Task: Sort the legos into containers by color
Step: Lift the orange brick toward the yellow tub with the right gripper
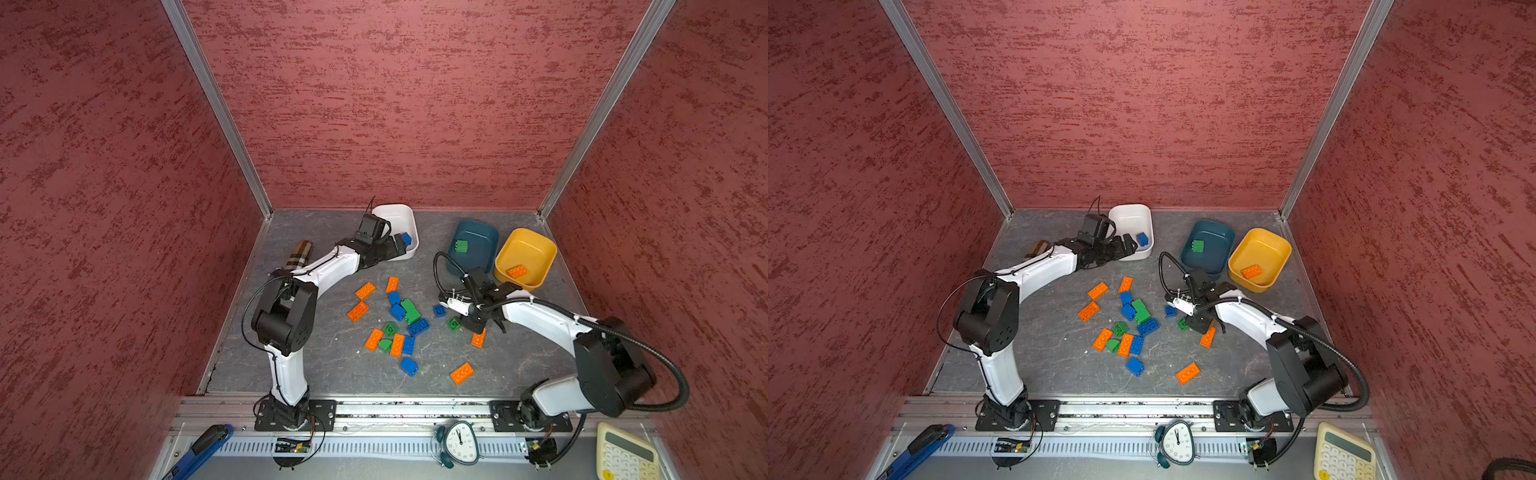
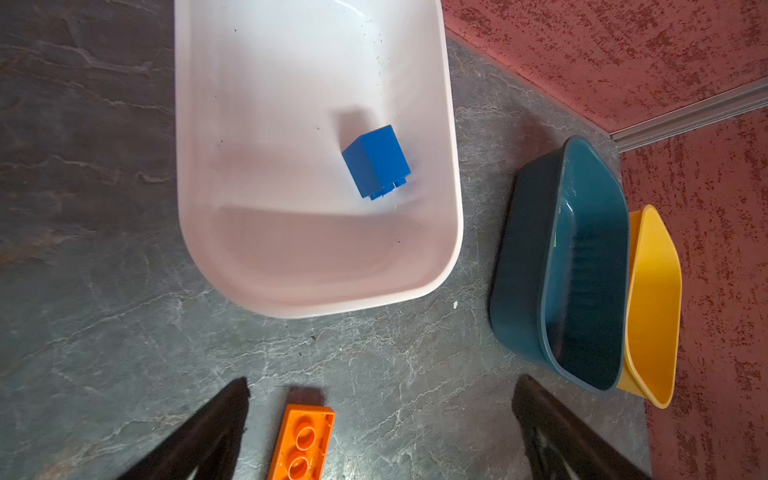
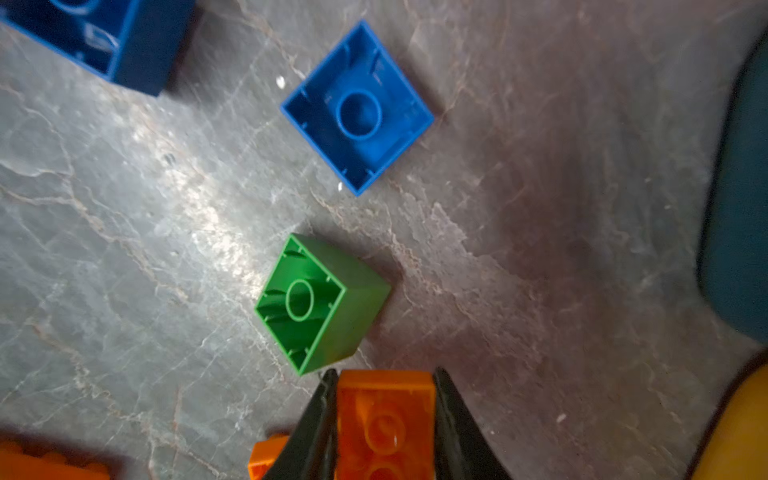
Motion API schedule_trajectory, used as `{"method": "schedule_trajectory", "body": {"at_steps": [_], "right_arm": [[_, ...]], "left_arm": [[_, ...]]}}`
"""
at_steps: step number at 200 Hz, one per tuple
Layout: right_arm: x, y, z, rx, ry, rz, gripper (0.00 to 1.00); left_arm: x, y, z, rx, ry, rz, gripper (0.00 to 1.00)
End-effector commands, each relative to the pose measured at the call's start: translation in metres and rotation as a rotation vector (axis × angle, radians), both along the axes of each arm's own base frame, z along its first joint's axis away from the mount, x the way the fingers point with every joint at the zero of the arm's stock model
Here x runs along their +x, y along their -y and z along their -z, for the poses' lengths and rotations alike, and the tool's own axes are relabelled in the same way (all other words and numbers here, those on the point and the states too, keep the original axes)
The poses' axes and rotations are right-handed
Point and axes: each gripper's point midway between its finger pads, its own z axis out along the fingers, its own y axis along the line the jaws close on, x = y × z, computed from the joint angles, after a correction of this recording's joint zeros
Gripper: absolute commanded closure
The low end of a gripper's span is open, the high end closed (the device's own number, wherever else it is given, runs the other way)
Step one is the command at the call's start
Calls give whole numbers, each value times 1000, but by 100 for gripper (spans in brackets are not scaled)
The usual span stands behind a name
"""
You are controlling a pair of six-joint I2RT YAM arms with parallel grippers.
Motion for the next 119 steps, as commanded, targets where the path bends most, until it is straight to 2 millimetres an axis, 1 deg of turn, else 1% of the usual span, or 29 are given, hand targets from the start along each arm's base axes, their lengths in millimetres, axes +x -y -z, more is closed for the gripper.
{"method": "schedule_trajectory", "body": {"at_steps": [1,29,33,58,70,86,102,119], "right_arm": [[9,-14,-22,110,68,-4,77],[18,-13,-37,170,120,52,78],[21,-12,-40,190,131,88,78],[45,-7,-78,353,241,231,78],[56,0,-98,450,296,303,78],[73,19,-121,551,387,429,79],[93,52,-139,615,479,620,80],[106,81,-149,679,529,777,80]], "left_arm": [[-1,-1,4,12,-13,-6,1],[-2,-1,4,12,-18,-7,1],[-2,-1,4,11,-16,-7,1],[-4,0,1,16,-9,-6,1],[-6,1,0,26,-6,-6,1],[-10,3,-1,46,0,-1,1],[-14,5,0,70,0,5,1],[-19,7,2,90,-3,8,1]]}}
